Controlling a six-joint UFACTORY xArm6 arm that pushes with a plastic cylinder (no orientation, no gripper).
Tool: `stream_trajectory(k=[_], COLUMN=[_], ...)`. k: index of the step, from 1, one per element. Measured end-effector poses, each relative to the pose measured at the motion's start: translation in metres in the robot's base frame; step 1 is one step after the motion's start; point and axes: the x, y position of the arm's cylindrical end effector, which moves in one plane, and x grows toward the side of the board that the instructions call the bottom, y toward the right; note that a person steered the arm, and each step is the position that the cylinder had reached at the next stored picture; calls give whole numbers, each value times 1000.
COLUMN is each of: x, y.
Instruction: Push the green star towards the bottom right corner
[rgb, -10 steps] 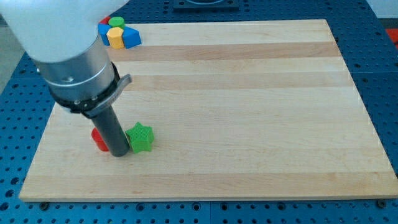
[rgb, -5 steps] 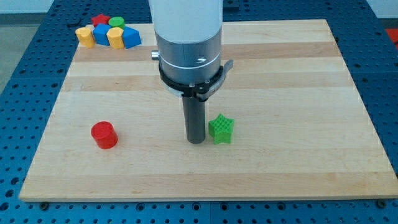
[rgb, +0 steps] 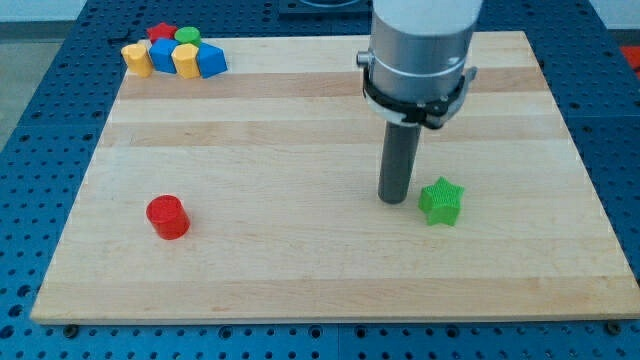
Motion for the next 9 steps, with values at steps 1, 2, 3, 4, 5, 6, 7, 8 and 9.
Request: stream_trajectory(k=[1, 2, 3, 4, 5, 6, 7, 8, 9], x=[-2, 13, 41, 42, 28, 24, 43, 61, 61], y=[35, 76, 99, 102, 85, 54, 23, 31, 77])
